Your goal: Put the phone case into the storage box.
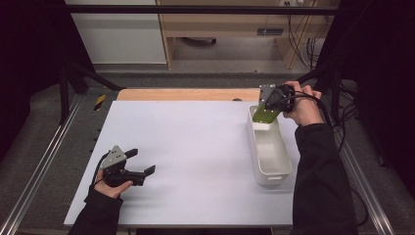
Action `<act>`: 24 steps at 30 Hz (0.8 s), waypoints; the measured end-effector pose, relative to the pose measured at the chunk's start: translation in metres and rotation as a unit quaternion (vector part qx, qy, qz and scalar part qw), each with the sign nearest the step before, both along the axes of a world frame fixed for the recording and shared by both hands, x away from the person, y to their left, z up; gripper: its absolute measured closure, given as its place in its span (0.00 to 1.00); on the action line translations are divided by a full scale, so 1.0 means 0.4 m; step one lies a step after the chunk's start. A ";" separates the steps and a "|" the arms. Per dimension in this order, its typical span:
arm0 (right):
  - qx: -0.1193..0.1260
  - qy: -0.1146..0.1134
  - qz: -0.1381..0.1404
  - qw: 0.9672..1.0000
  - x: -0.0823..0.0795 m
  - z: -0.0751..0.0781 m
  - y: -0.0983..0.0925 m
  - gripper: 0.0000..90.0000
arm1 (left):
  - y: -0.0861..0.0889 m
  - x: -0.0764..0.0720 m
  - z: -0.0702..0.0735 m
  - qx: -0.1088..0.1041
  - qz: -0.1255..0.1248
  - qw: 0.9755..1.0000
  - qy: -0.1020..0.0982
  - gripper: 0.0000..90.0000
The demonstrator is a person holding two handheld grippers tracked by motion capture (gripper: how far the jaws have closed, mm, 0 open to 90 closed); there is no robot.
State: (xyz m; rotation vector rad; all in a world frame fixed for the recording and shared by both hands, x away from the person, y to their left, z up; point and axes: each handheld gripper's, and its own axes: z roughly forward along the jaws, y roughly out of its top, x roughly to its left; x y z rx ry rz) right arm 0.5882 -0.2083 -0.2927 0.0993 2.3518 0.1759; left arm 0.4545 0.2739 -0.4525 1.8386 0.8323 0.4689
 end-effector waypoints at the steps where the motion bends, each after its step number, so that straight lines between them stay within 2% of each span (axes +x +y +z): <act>1: -0.002 0.001 0.001 1.000 0.002 -0.002 0.000 0.89 | -0.001 0.000 -0.001 0.001 0.000 1.000 0.000 0.04; 7: -0.018 0.003 0.021 1.000 0.026 -0.019 0.007 0.89 | -0.003 0.002 -0.005 0.003 -0.001 1.000 0.003 0.04; 16: -0.041 0.018 0.035 0.998 0.056 -0.042 0.019 0.88 | -0.002 0.003 -0.007 0.002 -0.002 1.000 0.003 0.04; 24: -0.042 0.036 0.048 0.997 0.081 -0.058 0.022 0.88 | -0.002 0.004 -0.008 0.003 -0.002 1.000 0.004 0.04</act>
